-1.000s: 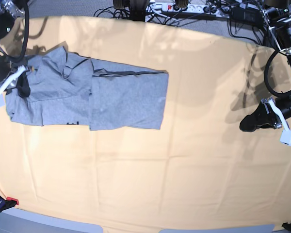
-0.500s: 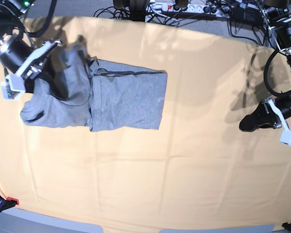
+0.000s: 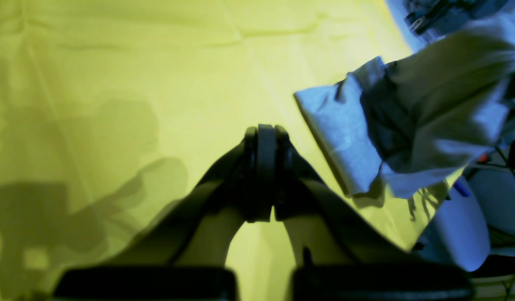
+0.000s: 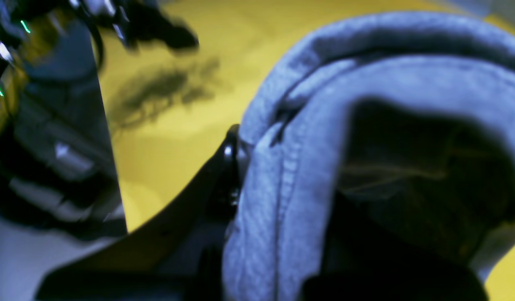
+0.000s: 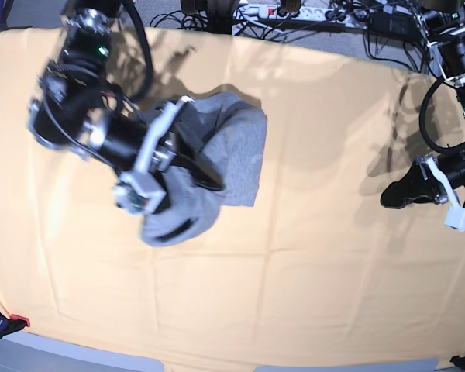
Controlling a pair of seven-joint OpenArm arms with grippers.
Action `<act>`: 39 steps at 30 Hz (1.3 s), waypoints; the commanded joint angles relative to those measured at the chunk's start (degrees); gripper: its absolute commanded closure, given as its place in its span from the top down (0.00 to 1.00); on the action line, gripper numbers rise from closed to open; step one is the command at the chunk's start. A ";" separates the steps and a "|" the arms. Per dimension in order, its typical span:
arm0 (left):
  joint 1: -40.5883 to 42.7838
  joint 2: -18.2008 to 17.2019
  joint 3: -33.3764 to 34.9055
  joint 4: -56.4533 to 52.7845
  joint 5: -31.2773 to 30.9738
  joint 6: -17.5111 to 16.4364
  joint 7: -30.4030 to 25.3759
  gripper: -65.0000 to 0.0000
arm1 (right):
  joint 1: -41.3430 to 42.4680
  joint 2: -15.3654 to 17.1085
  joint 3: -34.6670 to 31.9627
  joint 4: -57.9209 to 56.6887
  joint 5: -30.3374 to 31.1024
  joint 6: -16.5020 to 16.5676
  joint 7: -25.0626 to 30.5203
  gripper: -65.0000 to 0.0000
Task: Layout the t-shirt on the table in an organized manner, then fold the t-shirt properly
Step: 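Fold the strip end under the right gripper over onto the stack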
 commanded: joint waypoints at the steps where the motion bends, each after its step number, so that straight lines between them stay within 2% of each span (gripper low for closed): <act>1: -0.94 -1.27 -0.46 0.92 -1.70 -0.28 -1.03 0.00 | 1.90 -0.02 -1.73 -0.85 2.16 0.17 2.43 0.00; 6: -0.94 -1.29 -0.46 0.92 -1.62 -0.28 -1.03 0.00 | 7.72 -0.02 -10.88 -9.77 -2.43 0.17 4.00 0.00; 7: -0.94 -1.27 -0.46 0.92 -1.46 -0.28 -1.03 0.00 | 8.74 -0.02 -12.37 -11.47 -3.67 0.17 5.27 0.03; 8: -0.96 -1.27 -0.46 0.92 -1.46 -0.28 -1.03 0.00 | 9.68 -0.02 -13.70 -13.16 -4.72 0.17 6.95 0.16; 11: -0.96 -1.27 -0.46 0.92 -1.51 -0.28 -1.03 0.00 | 12.33 -0.02 -17.44 -17.25 -6.51 0.17 11.69 0.63; 12: -0.96 -1.27 -0.46 0.92 -1.42 -0.28 -1.03 0.00 | 13.29 -0.02 -18.40 -17.55 -6.08 0.17 11.72 0.72; 13: -0.96 -1.27 -0.46 0.92 -1.29 -0.28 -1.03 0.00 | 14.29 -0.02 -19.30 -17.16 -4.96 0.17 10.62 0.74; 16: -0.96 -1.29 -0.46 0.92 -1.25 -0.28 -1.03 0.00 | 17.49 0.04 -19.91 -13.07 0.94 0.17 2.86 0.74; 18: -0.96 -1.27 -0.46 0.92 -1.22 -0.28 -1.03 0.00 | 18.82 0.13 -19.37 -9.55 1.66 0.17 -0.87 0.74; 25: -0.96 -1.29 -0.46 0.92 -0.24 -0.28 -1.03 0.00 | 14.16 4.87 -15.17 -7.74 2.23 0.17 -2.60 0.74; 29: -0.96 -1.29 -0.46 0.92 -0.46 -0.28 -1.03 0.00 | 9.99 7.15 -14.16 -6.86 7.96 0.17 -6.25 0.74; 32: -0.96 -1.27 -0.46 0.92 -0.42 -0.28 -1.03 0.00 | 6.84 8.59 -14.03 -3.58 8.15 0.17 -6.56 0.74; 35: -0.96 -1.29 -0.46 0.92 -0.44 -0.28 -1.03 0.00 | 3.61 8.74 -14.03 0.17 3.45 0.17 -5.86 0.74; 39: -0.96 -1.27 -0.46 0.92 -0.44 -0.28 -1.03 0.00 | 0.15 8.76 -14.03 0.55 -14.88 0.17 1.31 0.74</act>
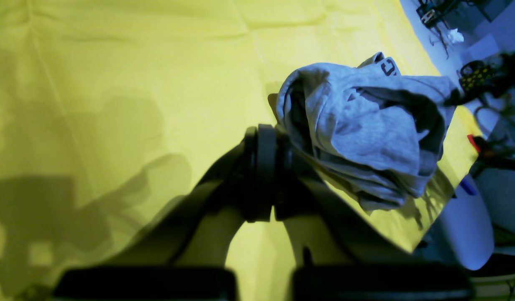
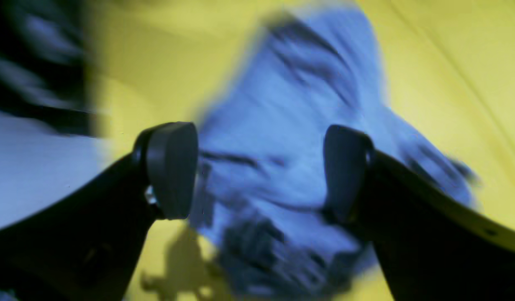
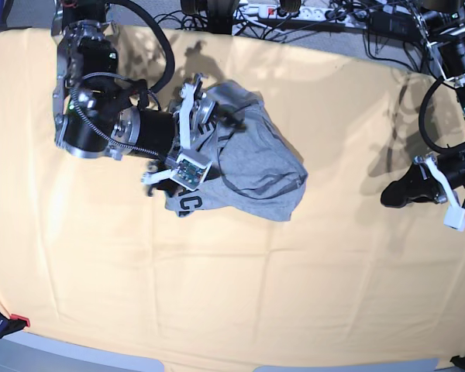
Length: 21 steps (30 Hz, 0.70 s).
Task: Layout the t-shirt on the table in an organized manner, then fold the t-shirt properly
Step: 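Fold the strip end under the right gripper over onto the stack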
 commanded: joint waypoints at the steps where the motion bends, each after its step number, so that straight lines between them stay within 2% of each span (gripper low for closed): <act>1: -0.98 -1.25 -0.46 0.92 -1.57 -0.28 -1.06 0.00 | 0.24 0.04 0.20 0.87 -1.64 0.23 3.26 0.74; 4: -0.98 -0.76 -0.46 0.92 -1.64 -0.28 -1.06 0.00 | -1.29 0.04 0.20 0.87 -7.93 -0.33 7.45 0.74; 9: -0.98 0.39 -0.46 0.92 -1.57 -0.28 -1.06 0.00 | -3.19 0.02 0.20 -0.13 -15.04 -5.77 10.49 0.74; 13: -0.96 0.68 -0.46 0.92 -1.57 -0.28 -1.06 0.00 | -3.91 0.02 0.20 -0.55 -15.96 -10.51 11.61 0.73; 15: -0.98 1.03 -0.46 0.92 -1.57 -0.28 -1.06 0.00 | -4.11 0.02 0.20 -0.55 -15.98 -11.80 11.91 0.63; 18: -0.98 1.60 -0.46 0.92 -1.57 -0.28 -1.06 0.00 | -4.11 -0.13 0.20 -0.55 -16.22 -14.08 11.91 0.36; 21: -0.96 1.73 -0.46 0.92 -1.57 -0.28 -1.06 0.00 | -4.11 -0.79 0.20 -0.55 -16.17 -14.23 11.89 0.20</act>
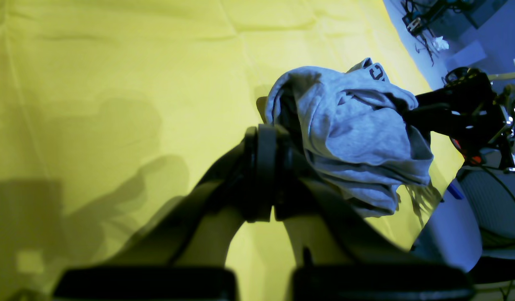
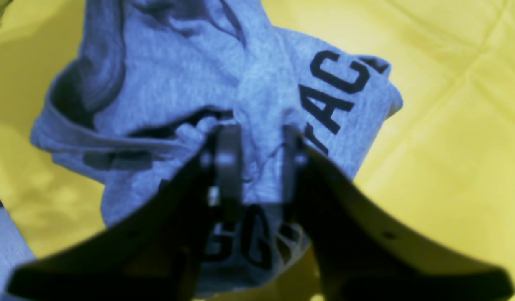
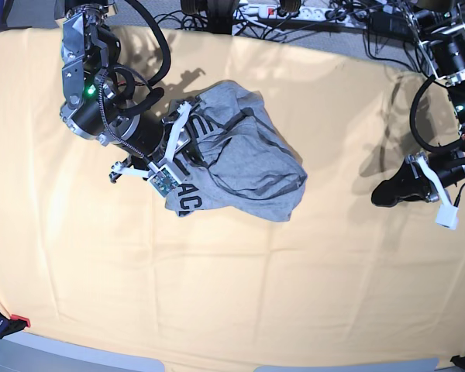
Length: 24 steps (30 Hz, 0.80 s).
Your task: Layout the t-shirt on the table in an organized manner, then fold the t-shirt properly
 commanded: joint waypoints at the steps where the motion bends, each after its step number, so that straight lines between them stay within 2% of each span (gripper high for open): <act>1: -1.07 -1.09 -0.44 0.92 -1.53 -0.28 -0.97 0.00 | 0.76 -0.50 0.15 0.79 0.33 0.31 1.27 0.14; 3: -1.07 -1.09 -0.44 0.92 -1.53 -0.28 -0.97 0.00 | 0.76 -0.63 0.15 0.79 0.55 1.44 1.31 0.00; 7: -1.07 -1.09 -0.44 0.92 -1.55 -0.28 -0.97 0.00 | 0.92 -0.61 0.15 1.25 2.91 4.33 0.83 0.00; 13: -1.05 -1.09 -0.44 0.92 -1.55 -0.28 -0.97 0.00 | 0.76 -0.63 0.13 4.81 21.18 12.55 -2.40 0.00; 16: -1.05 -1.09 -0.44 0.92 -1.55 -0.28 -0.97 0.00 | 0.76 -0.96 -0.61 4.87 26.62 14.37 -2.40 0.00; 20: -1.05 -1.09 -0.28 0.92 -1.60 -0.28 -0.97 0.00 | 0.81 -3.15 -3.65 4.87 27.10 14.37 -2.40 0.00; 22: -1.05 -1.07 -0.28 0.92 -1.75 -0.28 -0.97 0.00 | 0.96 -4.20 -5.18 4.87 24.28 14.37 -2.38 0.00; 24: -1.05 -1.07 -0.28 0.92 -2.51 -0.28 -0.97 0.00 | 1.40 -5.01 -6.27 4.81 18.64 14.37 -2.10 0.00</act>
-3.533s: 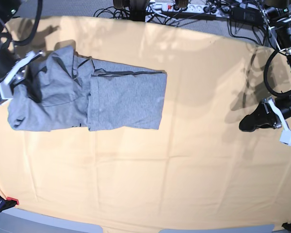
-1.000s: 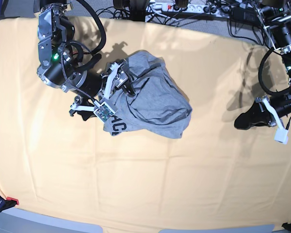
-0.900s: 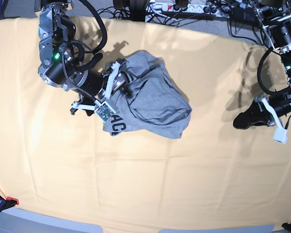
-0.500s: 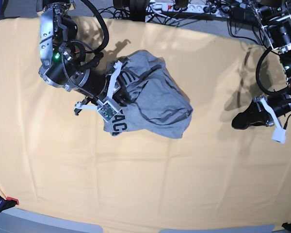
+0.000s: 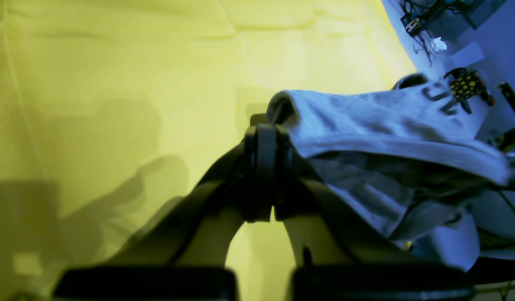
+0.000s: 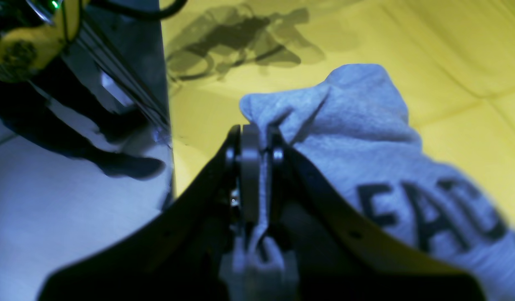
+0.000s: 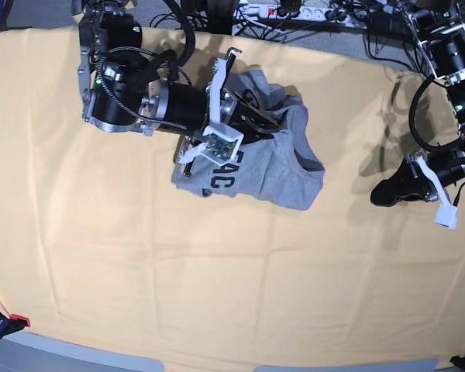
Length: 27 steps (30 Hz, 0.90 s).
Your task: Layout the t-shirt on the table in an organized manner, then fold the t-shirt properly
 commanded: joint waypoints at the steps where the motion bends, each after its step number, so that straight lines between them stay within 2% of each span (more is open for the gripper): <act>1: -1.09 -1.11 -0.33 0.92 -2.45 -0.28 -1.03 0.00 | 1.25 -0.33 -0.07 0.92 -1.60 0.28 2.01 0.04; 2: -1.07 -1.11 -0.33 0.92 -3.13 -0.28 -1.03 0.00 | 1.51 -0.35 -0.07 0.83 -4.31 0.28 3.13 0.13; 5: -1.09 -1.14 -0.26 0.92 -5.91 -0.28 -1.03 0.00 | 1.60 -0.28 0.00 0.79 -12.50 0.28 7.87 0.50; 7: -1.09 -1.14 0.24 1.09 -5.91 -0.28 -1.03 0.00 | 1.73 -0.24 0.00 0.79 -15.63 -0.68 9.01 0.65; 10: -1.09 -1.11 3.21 1.22 -5.91 -0.28 -1.03 0.00 | 2.05 0.37 0.00 0.79 -15.96 -1.40 8.96 0.67; 13: -1.05 -0.96 8.92 2.71 -5.91 -0.28 -1.03 0.00 | 2.69 0.70 0.37 0.79 -17.07 -1.44 8.79 0.67; 16: 0.74 -0.98 15.06 7.15 -5.91 -0.28 -1.03 0.00 | 2.67 0.68 2.19 0.81 -19.69 -4.92 8.85 0.67; 21: 4.52 -0.96 22.62 17.55 -5.91 -0.28 -1.03 0.00 | 3.93 0.70 9.29 0.81 -22.75 -9.99 9.68 0.67; 24: 6.49 -0.96 26.99 23.23 -5.91 -0.28 -1.03 0.00 | 5.07 1.03 15.13 0.81 -22.18 -9.86 9.75 0.67; 27: 8.68 -0.96 29.62 26.77 -5.91 -0.28 -1.03 0.00 | 5.03 2.67 19.43 0.81 -19.30 -9.68 9.38 0.67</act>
